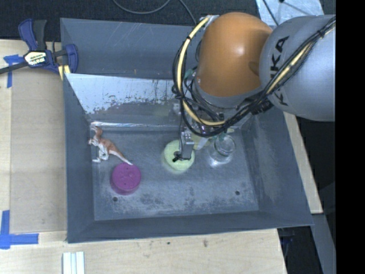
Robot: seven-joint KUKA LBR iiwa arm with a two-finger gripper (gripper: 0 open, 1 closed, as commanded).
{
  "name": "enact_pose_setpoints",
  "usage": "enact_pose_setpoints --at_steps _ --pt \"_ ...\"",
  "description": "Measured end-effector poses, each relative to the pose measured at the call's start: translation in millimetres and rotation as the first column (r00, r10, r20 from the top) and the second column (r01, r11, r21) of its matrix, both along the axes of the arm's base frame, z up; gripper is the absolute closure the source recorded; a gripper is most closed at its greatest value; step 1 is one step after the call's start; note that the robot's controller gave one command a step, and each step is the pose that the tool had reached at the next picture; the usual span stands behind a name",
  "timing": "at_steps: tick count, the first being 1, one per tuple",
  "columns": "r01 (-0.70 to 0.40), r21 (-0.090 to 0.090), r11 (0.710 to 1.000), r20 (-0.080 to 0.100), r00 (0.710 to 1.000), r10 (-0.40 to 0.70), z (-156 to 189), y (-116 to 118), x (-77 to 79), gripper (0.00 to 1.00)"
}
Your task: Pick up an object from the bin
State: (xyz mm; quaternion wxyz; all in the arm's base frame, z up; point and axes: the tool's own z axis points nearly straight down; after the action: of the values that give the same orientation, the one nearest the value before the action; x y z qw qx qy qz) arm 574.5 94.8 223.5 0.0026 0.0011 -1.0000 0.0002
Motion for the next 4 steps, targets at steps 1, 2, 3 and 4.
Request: enact_pose_setpoints --at_steps 1,2,3,4 --pt "0.002 0.001 1.0 0.009 1.0 -0.002 5.2 -0.5 1.3 0.0" --pt "0.072 0.002 0.997 0.013 0.997 -0.073 -63.3 -28.2 11.9 0.0" --pt "0.166 0.0 0.986 0.005 0.986 -0.166 -68.7 -59.8 31.7 0.0" --pt "0.181 0.001 0.984 0.01 0.984 -0.181 -114.8 -63.7 37.8 0.0"
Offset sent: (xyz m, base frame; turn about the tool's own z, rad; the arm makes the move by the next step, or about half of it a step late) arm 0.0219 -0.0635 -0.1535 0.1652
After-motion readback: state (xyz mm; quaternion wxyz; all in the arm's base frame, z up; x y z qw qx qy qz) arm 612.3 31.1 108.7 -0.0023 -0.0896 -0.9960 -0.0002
